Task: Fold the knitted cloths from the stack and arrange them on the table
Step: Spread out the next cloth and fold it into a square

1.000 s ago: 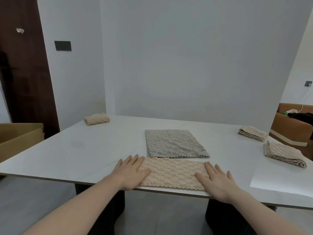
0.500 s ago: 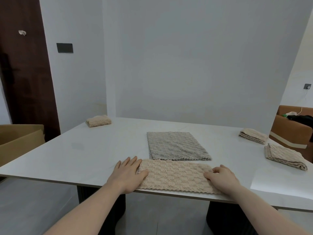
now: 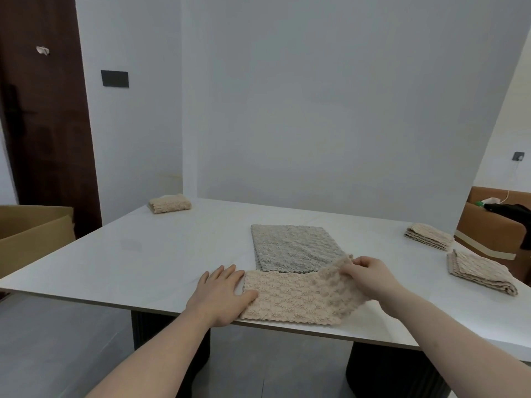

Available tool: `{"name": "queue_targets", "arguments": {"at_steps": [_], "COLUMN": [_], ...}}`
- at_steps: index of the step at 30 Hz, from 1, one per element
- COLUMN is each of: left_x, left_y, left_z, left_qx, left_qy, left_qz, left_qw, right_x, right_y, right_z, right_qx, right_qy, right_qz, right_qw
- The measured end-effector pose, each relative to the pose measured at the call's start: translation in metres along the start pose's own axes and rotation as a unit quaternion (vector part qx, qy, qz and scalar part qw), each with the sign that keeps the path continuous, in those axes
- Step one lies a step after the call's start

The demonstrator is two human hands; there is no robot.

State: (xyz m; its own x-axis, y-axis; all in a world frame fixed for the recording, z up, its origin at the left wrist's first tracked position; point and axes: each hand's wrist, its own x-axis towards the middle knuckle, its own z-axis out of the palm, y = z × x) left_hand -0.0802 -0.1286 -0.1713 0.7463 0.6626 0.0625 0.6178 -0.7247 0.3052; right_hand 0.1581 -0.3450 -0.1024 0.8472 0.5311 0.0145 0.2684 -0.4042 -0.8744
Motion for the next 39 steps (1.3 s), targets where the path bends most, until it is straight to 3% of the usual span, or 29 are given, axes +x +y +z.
{"name": "queue_targets", "arguments": {"at_steps": [9, 17, 22, 24, 26, 28, 30, 35, 39], "left_x": [-0.002, -0.001, 0.001, 0.001, 0.002, 0.003, 0.006, 0.003, -0.001], "left_y": [0.001, 0.001, -0.001, -0.001, -0.001, -0.001, -0.004, -0.001, 0.005], "left_z": [-0.003, -0.006, -0.005, -0.005, -0.006, -0.006, -0.005, -0.010, -0.007], "left_qx": [-0.019, -0.048, -0.071, -0.092, -0.117, -0.141, -0.165, -0.191, -0.093], "left_qy": [0.003, 0.006, 0.008, 0.019, 0.040, 0.048, 0.048, 0.058, 0.068], "left_qz": [-0.001, -0.001, 0.000, 0.001, 0.003, -0.005, -0.022, -0.050, -0.032], "left_qw": [1.000, 0.999, 0.997, 0.996, 0.992, 0.989, 0.985, 0.979, 0.993], "right_x": [-0.022, -0.041, -0.051, -0.055, -0.055, -0.048, -0.041, -0.036, -0.039], "right_y": [-0.061, -0.064, -0.065, -0.064, -0.057, -0.045, -0.031, 0.002, 0.013], "right_z": [0.053, 0.112, 0.122, 0.120, 0.114, 0.107, 0.103, 0.104, 0.112], "right_qx": [0.077, 0.058, 0.084, 0.079, -0.006, -0.131, -0.198, -0.282, -0.300], "right_qy": [-0.101, -0.151, -0.198, -0.185, -0.120, -0.056, -0.050, -0.117, -0.132], "right_qz": [-0.030, -0.043, -0.029, -0.053, -0.139, -0.245, -0.295, -0.242, -0.219], "right_qw": [0.991, 0.986, 0.976, 0.978, 0.983, 0.959, 0.934, 0.921, 0.919]}}
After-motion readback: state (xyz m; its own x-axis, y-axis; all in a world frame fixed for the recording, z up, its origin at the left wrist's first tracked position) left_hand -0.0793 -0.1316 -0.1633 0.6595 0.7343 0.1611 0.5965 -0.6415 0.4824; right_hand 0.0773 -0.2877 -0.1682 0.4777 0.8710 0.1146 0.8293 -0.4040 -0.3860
